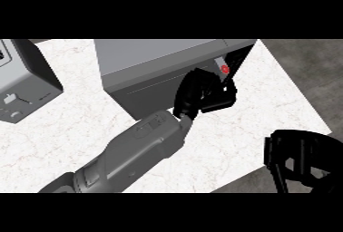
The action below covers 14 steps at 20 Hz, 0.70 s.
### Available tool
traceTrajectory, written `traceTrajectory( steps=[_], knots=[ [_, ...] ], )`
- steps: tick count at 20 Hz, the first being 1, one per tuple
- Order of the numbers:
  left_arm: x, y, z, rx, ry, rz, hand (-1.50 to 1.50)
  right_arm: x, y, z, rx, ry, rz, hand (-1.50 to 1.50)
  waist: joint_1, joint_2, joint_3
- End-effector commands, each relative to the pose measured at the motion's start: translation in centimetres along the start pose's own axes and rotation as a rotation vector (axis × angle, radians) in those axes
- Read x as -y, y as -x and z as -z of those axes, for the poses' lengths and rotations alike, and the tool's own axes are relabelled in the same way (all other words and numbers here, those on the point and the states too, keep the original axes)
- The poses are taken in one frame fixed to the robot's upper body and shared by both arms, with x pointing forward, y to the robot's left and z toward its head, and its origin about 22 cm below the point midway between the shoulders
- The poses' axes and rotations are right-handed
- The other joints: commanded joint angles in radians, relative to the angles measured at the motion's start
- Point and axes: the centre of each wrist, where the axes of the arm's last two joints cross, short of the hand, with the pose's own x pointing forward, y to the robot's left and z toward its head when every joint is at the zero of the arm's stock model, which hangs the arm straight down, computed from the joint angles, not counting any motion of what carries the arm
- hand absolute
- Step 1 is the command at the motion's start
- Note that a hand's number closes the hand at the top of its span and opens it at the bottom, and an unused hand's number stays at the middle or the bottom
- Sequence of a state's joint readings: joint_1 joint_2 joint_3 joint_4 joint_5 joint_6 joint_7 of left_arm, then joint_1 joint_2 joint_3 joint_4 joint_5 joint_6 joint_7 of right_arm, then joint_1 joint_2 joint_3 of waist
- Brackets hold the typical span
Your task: Pick up the milk, place it into the microwave and close the microwave
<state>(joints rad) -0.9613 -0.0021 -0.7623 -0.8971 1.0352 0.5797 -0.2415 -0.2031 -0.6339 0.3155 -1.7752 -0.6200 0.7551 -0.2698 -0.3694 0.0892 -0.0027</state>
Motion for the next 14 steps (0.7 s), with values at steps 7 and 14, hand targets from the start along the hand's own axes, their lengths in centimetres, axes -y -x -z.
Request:
traceTrajectory(
  steps=[7, 14],
  knots=[
    [-7.1, 2.6, 0.7, -0.060, -0.145, -0.168, 1.50, -3.6, 0.8, 0.0, 0.031, 0.034, 0.044, 1.50, 0.069, -0.001, -0.007],
    [-8.0, 3.5, 0.6, -0.062, -0.093, -0.194, 1.50, -6.2, 0.6, 0.8, 0.059, 0.047, 0.044, 1.50, 0.081, -0.008, -0.005]
  ],
)
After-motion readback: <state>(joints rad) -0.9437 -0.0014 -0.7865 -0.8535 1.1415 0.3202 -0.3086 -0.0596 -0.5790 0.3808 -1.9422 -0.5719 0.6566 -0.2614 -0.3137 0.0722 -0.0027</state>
